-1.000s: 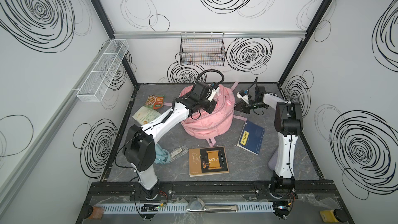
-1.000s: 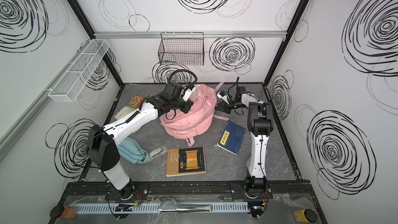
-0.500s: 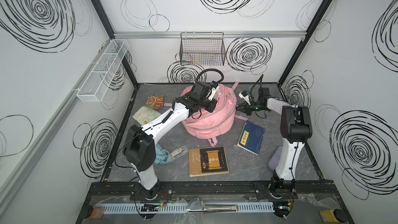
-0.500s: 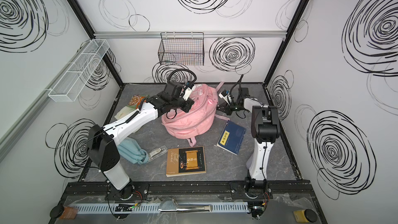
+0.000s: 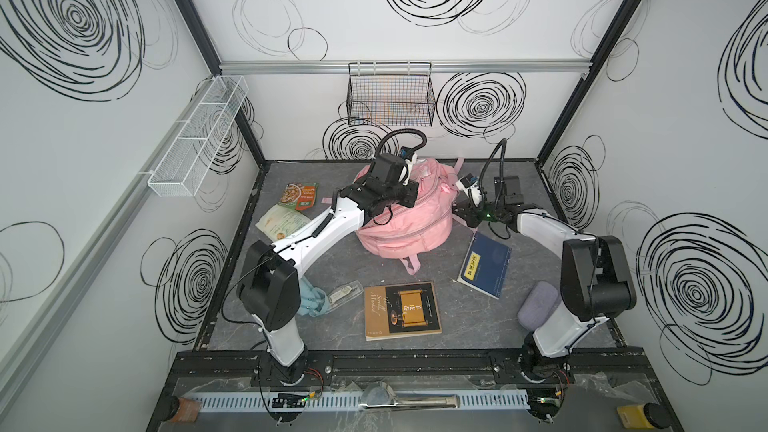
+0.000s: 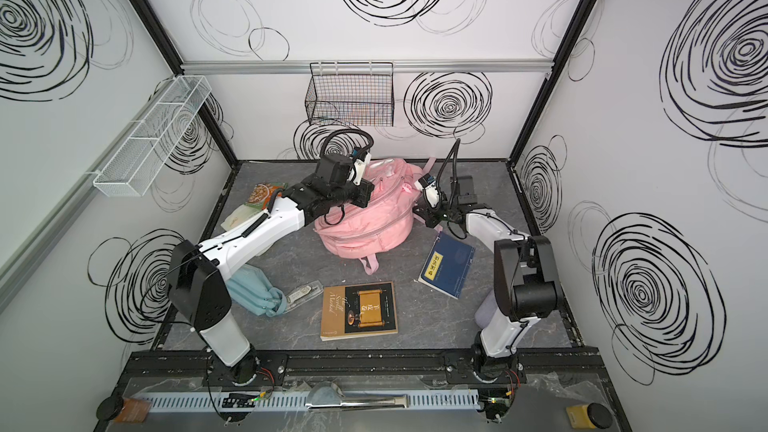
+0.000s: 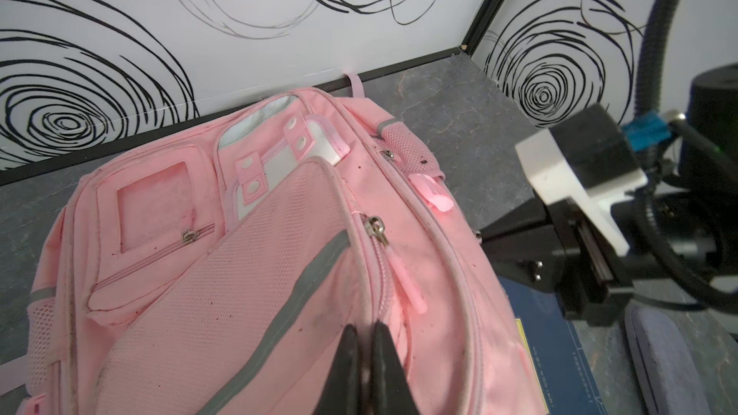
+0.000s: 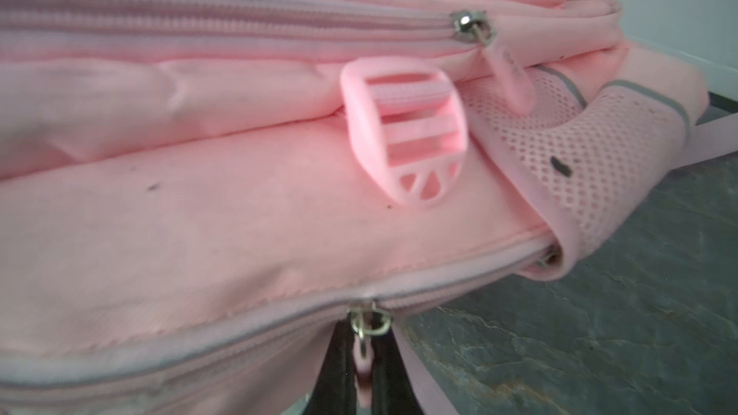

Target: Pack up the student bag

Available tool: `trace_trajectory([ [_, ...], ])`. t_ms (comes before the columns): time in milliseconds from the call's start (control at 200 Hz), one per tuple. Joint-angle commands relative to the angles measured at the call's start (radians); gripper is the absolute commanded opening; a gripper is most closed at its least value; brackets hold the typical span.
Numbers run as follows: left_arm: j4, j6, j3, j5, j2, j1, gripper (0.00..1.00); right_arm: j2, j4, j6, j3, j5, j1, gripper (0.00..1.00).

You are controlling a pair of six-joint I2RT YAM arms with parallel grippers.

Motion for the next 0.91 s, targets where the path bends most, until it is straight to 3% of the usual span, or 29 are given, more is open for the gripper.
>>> trace_trajectory([
  [0, 0.215, -0.083, 0.032, -0.072, -0.011, 0.022, 0.0, -0.063, 0.034, 0.079, -0.045, 0.034, 0.041, 0.0],
  [255, 0.251, -0.106, -0.005, -0.128, 0.003, 0.015, 0.0, -0.159, 0.033, 0.233, -0.103, 0.136, 0.066, 0.0],
  [385, 0.236, -0.098, -0.008, -0.114, 0.021, 0.016, 0.0, -0.196, 0.051, 0.318, -0.116, 0.135, 0.067, 0.0],
  [595, 0.213, -0.087, -0.013, -0.044, 0.047, 0.015, 0.0, -0.258, 0.106, 0.376, -0.187, 0.086, 0.118, 0.0],
  [700, 0.282, -0.085, -0.043, 0.113, 0.034, 0.014, 0.0, -0.267, 0.144, 0.396, -0.213, 0.062, 0.124, 0.0],
  [775, 0.275, -0.046, -0.038, 0.271, 0.025, 0.015, 0.51, -0.259, 0.151, 0.395, -0.21, 0.072, 0.12, 0.0],
  [861, 0.176, 0.021, -0.013, 0.352, 0.012, 0.021, 0.77, -0.242, 0.133, 0.388, -0.188, 0.071, 0.109, 0.0],
  [901, 0.115, 0.069, 0.004, 0.376, 0.01, 0.023, 0.82, -0.234, 0.121, 0.38, -0.177, 0.071, 0.108, 0.0],
])
